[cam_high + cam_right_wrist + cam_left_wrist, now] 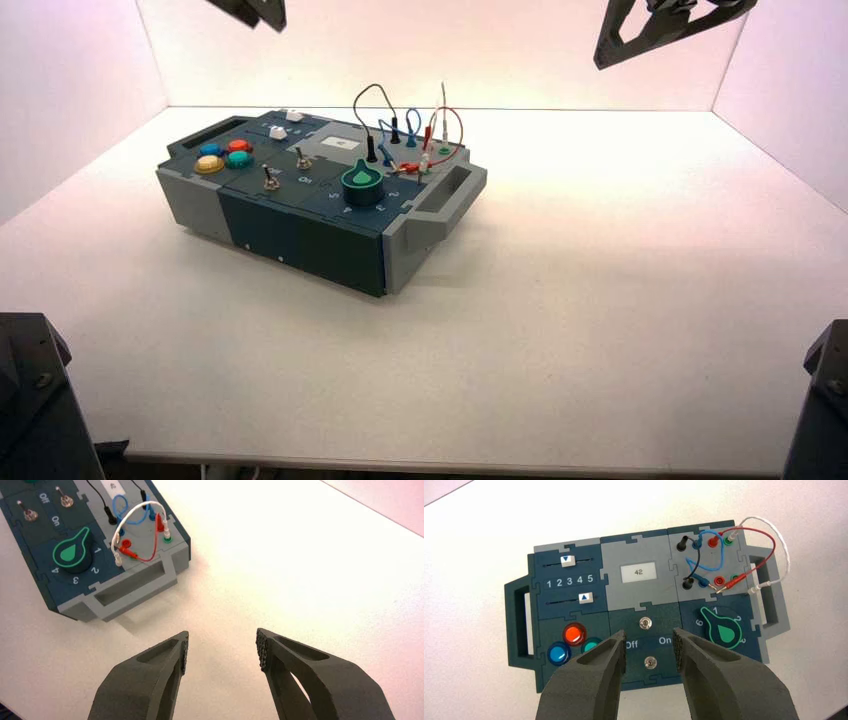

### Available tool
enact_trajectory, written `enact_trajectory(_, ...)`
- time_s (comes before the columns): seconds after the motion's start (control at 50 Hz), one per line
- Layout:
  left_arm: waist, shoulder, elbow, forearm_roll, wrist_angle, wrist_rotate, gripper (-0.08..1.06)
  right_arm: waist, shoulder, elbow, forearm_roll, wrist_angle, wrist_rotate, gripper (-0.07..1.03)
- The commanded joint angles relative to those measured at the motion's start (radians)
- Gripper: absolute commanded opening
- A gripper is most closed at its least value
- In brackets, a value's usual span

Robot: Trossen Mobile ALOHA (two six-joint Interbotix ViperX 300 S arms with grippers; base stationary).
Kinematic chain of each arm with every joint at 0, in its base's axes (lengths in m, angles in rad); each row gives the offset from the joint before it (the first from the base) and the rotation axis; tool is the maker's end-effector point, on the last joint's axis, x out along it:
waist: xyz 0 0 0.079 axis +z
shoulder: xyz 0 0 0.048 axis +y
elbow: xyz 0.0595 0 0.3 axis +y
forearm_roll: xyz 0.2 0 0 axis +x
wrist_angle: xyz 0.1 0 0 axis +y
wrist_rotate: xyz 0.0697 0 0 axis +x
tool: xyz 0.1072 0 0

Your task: Move the top slider to position 3.

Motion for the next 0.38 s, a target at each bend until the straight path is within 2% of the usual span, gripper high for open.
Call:
enact_trajectory(0.02, -0.002, 0.006, -0.011, 0.003, -0.005, -0.002, 0.51, 0.005, 0.002, -0.012, 0.002, -0.006, -0.002, 0.71)
enact_trajectory(0.38, -0.008, 0.028, -0.026, -0.002, 0.006, -0.003, 0.50, 0.005, -0.014, -0.012, -0.002, -0.003, -0.005, 0.71)
